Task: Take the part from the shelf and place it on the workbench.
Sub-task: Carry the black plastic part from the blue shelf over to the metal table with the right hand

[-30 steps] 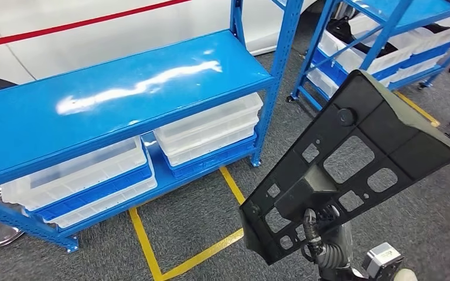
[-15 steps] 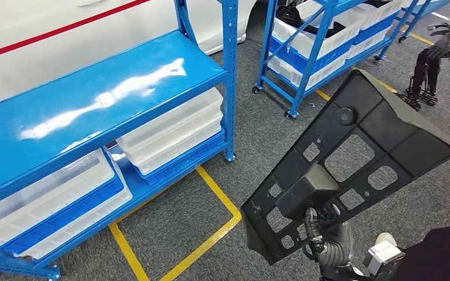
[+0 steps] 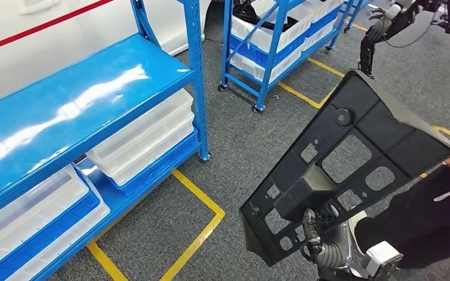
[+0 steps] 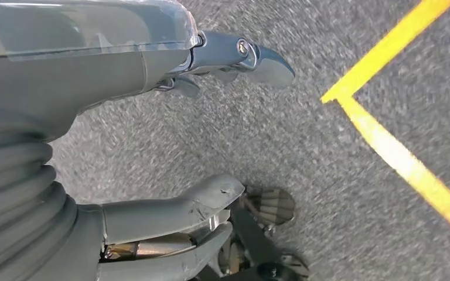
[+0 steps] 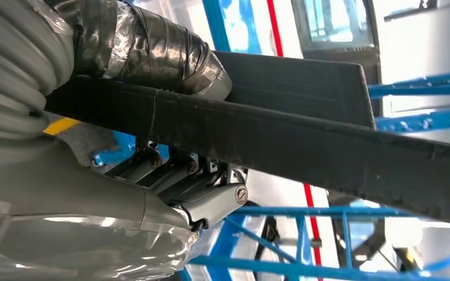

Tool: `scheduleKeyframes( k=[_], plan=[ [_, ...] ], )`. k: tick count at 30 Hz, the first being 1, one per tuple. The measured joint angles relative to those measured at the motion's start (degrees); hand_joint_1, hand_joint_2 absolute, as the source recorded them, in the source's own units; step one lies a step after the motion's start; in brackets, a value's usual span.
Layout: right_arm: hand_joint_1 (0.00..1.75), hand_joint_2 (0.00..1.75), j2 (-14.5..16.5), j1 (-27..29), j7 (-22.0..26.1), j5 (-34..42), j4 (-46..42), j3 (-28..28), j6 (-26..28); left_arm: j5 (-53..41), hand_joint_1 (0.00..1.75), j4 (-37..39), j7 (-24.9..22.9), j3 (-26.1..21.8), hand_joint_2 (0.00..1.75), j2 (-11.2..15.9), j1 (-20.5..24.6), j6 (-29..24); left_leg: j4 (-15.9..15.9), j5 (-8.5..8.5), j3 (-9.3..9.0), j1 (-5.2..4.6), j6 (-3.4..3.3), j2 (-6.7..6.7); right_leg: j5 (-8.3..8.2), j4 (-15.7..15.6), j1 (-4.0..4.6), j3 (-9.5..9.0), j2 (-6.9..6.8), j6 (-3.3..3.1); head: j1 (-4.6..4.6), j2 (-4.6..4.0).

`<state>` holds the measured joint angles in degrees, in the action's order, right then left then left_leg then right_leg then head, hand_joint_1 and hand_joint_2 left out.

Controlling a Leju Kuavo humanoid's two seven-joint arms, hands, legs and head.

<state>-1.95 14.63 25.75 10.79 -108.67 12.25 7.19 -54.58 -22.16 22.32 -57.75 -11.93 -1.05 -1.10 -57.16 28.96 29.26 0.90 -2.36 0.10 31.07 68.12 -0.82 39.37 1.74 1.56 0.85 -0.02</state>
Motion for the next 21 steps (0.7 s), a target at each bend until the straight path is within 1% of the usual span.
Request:
scheduleKeyframes(
  k=[1,2,3,4,5,6,7,8,9,10,11,12,13,14,15,16,17,18,19,20,21],
  plan=[
    [1.75,1.75,0.01,-0.05,-0.02,0.07,0.04,0.02,-0.04,-0.02,0.0,0.0,-0.01,-0.01,1.75,0.01,-0.08,0.0,-0.02,0.0,0.07,-0.13,-0.04,0.87,1.53,3.62,-0.08,1.64,-0.88,0.2,-0.02,0.0],
    [1.75,1.75,0.01,-0.04,-0.04,0.2,0.11,0.03,-0.1,-0.05,0.0,0.0,-0.01,-0.03,1.75,0.02,-0.1,-0.02,-0.04,0.03,0.11,-0.23,-0.06,1.72,2.23,6.1,-0.17,2.69,-1.31,0.33,-0.01,0.0],
    [1.75,1.75,0.0,-0.01,-0.06,0.38,0.19,0.03,-0.17,-0.08,0.0,0.0,0.0,-0.05,1.75,0.03,-0.09,-0.05,-0.05,0.08,0.11,-0.29,-0.05,2.52,1.9,6.63,-0.23,2.75,-1.52,0.39,-0.01,0.0],
    [1.75,1.75,0.0,0.0,-0.08,0.54,0.25,0.03,-0.27,-0.1,0.0,0.0,0.01,-0.07,1.75,0.03,-0.03,-0.07,-0.06,0.15,0.05,-0.31,0.0,3.26,0.58,4.81,-0.26,1.59,-1.8,0.38,-0.01,0.0],
    [1.75,1.75,0.0,0.0,-0.1,0.66,0.29,0.03,-0.38,-0.13,0.0,0.0,0.01,-0.08,1.75,0.03,0.05,-0.09,-0.07,0.26,-0.07,-0.32,0.1,3.91,-1.28,1.08,-0.27,-0.62,-2.44,0.28,0.0,0.0],
    [1.75,1.75,0.0,-0.05,-0.13,0.73,0.3,0.03,-0.48,-0.16,0.0,0.0,0.02,-0.08,1.75,0.03,0.13,-0.1,-0.09,0.41,-0.21,-0.4,0.26,4.49,-2.59,-3.03,-0.06,-2.98,-3.78,0.02,-0.01,0.0],
    [1.75,1.75,0.01,-0.1,-0.14,0.76,0.3,0.03,-0.56,-0.18,0.0,0.0,0.04,-0.09,1.75,0.02,0.19,-0.1,-0.14,0.56,-0.36,-0.52,0.49,4.99,-3.54,-6.4,0.19,-4.82,-4.82,-0.35,-0.01,0.0],
    [1.75,1.75,0.01,-0.17,-0.15,0.78,0.29,0.03,-0.61,-0.19,0.0,0.0,0.06,-0.1,1.75,0.02,0.24,-0.11,-0.18,0.69,-0.49,-0.65,0.74,5.45,-3.89,-8.42,0.47,-5.86,-5.56,-0.75,-0.02,0.0],
    [1.75,1.75,0.01,-0.21,-0.16,0.79,0.29,0.03,-0.62,-0.19,0.0,0.0,0.08,-0.1,1.75,0.02,0.31,-0.13,-0.17,0.76,-0.6,-0.77,1.01,5.92,-3.73,-9.01,0.76,-6.02,-5.75,-1.14,-0.03,0.0],
    [1.75,1.75,0.01,-0.2,-0.16,0.79,0.28,0.03,-0.63,-0.19,0.0,0.0,0.1,-0.11,1.75,0.02,0.39,-0.14,-0.11,0.79,-0.74,-0.84,1.28,6.44,-3.91,-9.07,0.88,-5.86,-5.03,-1.49,-0.04,0.0],
    [1.75,1.75,0.01,-0.18,-0.16,0.8,0.28,0.03,-0.63,-0.19,0.0,0.0,0.12,-0.11,1.75,0.03,0.44,-0.14,-0.12,0.98,-0.82,-0.77,1.59,6.64,-4.06,-9.28,0.75,-5.85,-4.4,-1.86,-0.04,0.0],
    [1.75,1.75,0.01,-0.15,-0.15,0.8,0.27,0.03,-0.63,-0.19,0.0,0.0,0.14,-0.11,1.75,0.03,0.47,-0.14,-0.59,1.53,-0.72,-0.69,1.89,5.97,-4.26,-9.58,0.6,-5.9,-3.78,-2.28,-0.04,0.0],
    [1.75,1.75,0.02,-0.18,-0.15,0.8,0.27,0.03,-0.63,-0.19,0.0,0.0,0.16,-0.13,1.75,0.04,0.44,-0.15,-2.03,2.69,-0.16,-0.57,2.14,4.68,-4.52,-9.9,0.43,-5.94,-3.17,-2.7,-0.06,0.0],
    [1.75,1.75,0.05,-0.23,-0.15,0.8,0.27,0.03,-0.63,-0.2,0.0,0.0,0.18,-0.14,1.75,0.04,0.39,-0.15,-4.64,4.41,0.99,-0.44,2.34,3.03,-4.73,-10.14,0.26,-5.97,-2.59,-3.06,-0.07,0.0],
    [1.75,1.75,0.09,-0.29,-0.15,0.8,0.28,0.03,-0.63,-0.2,0.0,0.0,0.19,-0.16,1.75,0.04,0.34,-0.15,-8.28,6.36,2.66,-0.39,2.45,1.52,-4.83,-10.17,0.32,-5.85,-1.98,-3.26,-0.08,0.01],
    [1.75,1.75,0.12,-0.33,-0.15,0.8,0.28,0.03,-0.63,-0.21,0.0,0.0,0.19,-0.18,1.75,0.04,0.29,-0.16,-12.18,8.05,4.55,-0.36,2.52,0.76,-4.9,-10.1,0.37,-5.69,-1.29,-3.38,-0.08,0.01],
    [1.75,1.75,0.15,-0.31,-0.15,0.8,0.29,0.03,-0.63,-0.21,0.0,0.0,0.18,-0.2,1.75,0.04,0.23,-0.16,-15.16,8.89,6.05,-0.34,2.58,0.46,-4.93,-9.97,0.42,-5.54,-0.54,-3.44,-0.08,0.01],
    [1.75,1.75,0.17,-0.29,-0.15,0.8,0.3,0.03,-0.63,-0.21,0.0,0.0,0.17,-0.21,1.75,0.04,0.16,-0.15,-16.34,8.6,6.75,-0.32,2.59,0.36,-4.94,-9.8,0.45,-5.4,0.26,-3.45,-0.09,0.01],
    [1.75,1.75,0.17,-0.26,-0.15,0.8,0.3,0.03,-0.62,-0.22,0.0,0.0,0.17,-0.21,1.75,0.04,0.11,-0.17,-15.1,7.09,6.32,-0.29,2.54,0.26,-4.93,-9.58,0.46,-5.3,1.11,-3.44,-0.1,0.01],
    [1.75,1.75,0.17,-0.25,-0.15,0.8,0.31,0.03,-0.61,-0.24,0.0,0.0,0.17,-0.21,1.75,0.04,0.07,-0.19,-11.99,4.87,4.99,-0.23,2.44,-0.17,-4.89,-9.35,0.44,-5.24,1.94,-3.37,-0.1,0.01],
    [1.75,1.75,0.17,-0.24,-0.15,0.8,0.31,0.03,-0.59,-0.29,0.0,0.0,0.16,-0.22,1.75,0.04,0.02,-0.24,-8.12,2.88,3.3,-0.14,2.25,-1.41,-4.85,-9.13,0.39,-5.15,2.7,-3.26,-0.09,0.01]
  ],
)
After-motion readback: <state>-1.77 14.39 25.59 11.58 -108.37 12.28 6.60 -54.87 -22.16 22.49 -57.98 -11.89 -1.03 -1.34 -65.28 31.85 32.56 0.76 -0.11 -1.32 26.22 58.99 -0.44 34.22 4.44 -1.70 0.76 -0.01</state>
